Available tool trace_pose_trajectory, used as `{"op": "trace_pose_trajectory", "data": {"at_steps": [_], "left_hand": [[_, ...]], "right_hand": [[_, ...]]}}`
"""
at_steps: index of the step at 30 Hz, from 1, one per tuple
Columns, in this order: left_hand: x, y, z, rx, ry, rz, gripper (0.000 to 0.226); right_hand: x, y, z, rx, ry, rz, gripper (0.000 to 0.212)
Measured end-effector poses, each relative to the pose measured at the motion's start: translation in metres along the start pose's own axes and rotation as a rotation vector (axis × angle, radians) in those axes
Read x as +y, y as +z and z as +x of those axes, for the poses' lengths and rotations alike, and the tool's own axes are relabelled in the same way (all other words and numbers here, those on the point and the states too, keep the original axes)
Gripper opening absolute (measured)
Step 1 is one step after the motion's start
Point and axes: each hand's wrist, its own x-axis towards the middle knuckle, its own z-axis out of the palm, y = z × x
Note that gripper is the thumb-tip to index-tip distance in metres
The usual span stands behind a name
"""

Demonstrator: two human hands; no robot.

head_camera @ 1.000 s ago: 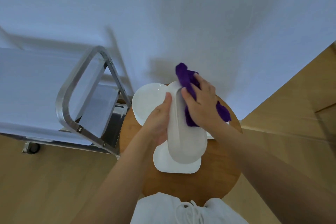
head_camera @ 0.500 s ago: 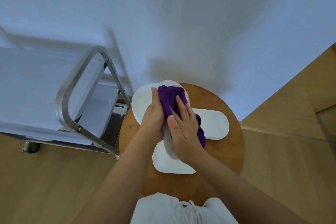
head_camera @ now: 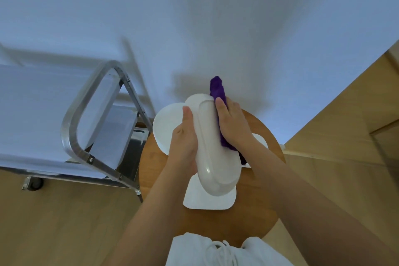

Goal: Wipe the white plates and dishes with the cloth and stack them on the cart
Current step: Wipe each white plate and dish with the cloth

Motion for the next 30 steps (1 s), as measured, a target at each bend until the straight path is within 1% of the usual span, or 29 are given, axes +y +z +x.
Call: {"op": "trace_pose_trajectory", "data": {"at_steps": [2,4,7,11,14,16,18,21,24,26,28,29,30], "left_hand": [[0.007,-0.003,0.005,0.02,0.014,-0.023,0.048],[0.015,-0.004,0.01,0.045,0.014,-0.044,0.049],[0.022,-0.004,0.014,0.08,0.04,-0.057,0.042],[0.018,0.001,0.015,0.145,0.049,-0.023,0.046],[0.012,0.006,0.015,0.197,0.05,-0.065,0.048],[0.011,0.011,0.014,0.237,0.059,-0.112,0.048],[0.012,0.017,0.014,0.254,0.072,-0.144,0.046],[0.013,0.024,0.01,0.218,0.151,-0.109,0.047],[0.005,0.024,0.008,0.112,0.275,0.024,0.05],[-0.002,0.023,0.007,0.032,0.295,0.026,0.054],[-0.004,0.024,0.004,-0.001,0.299,0.025,0.054],[-0.005,0.024,0.003,-0.008,0.307,0.032,0.051],[-0.006,0.024,0.002,-0.02,0.304,0.042,0.046]], "right_hand": [[0.007,0.003,-0.007,-0.022,-0.018,0.027,0.031],[0.015,0.008,-0.016,-0.034,-0.012,0.045,0.03],[0.027,0.017,-0.031,-0.027,0.002,0.034,0.039],[0.031,0.027,-0.045,0.002,0.003,0.075,0.049],[0.029,0.027,-0.06,0.03,-0.065,0.065,0.06],[0.023,0.032,-0.075,0.089,-0.134,0.072,0.055],[0.016,0.04,-0.085,0.13,-0.132,0.052,0.053],[0.003,0.041,-0.08,0.073,-0.076,0.06,0.045],[-0.01,0.03,-0.064,0.05,-0.109,0.088,0.046],[-0.015,0.028,-0.052,0.063,-0.124,0.071,0.048],[-0.018,0.029,-0.041,0.076,-0.102,0.136,0.048],[-0.018,0.03,-0.036,0.073,-0.089,0.165,0.048],[-0.018,0.03,-0.031,0.061,-0.089,0.131,0.049]]}}
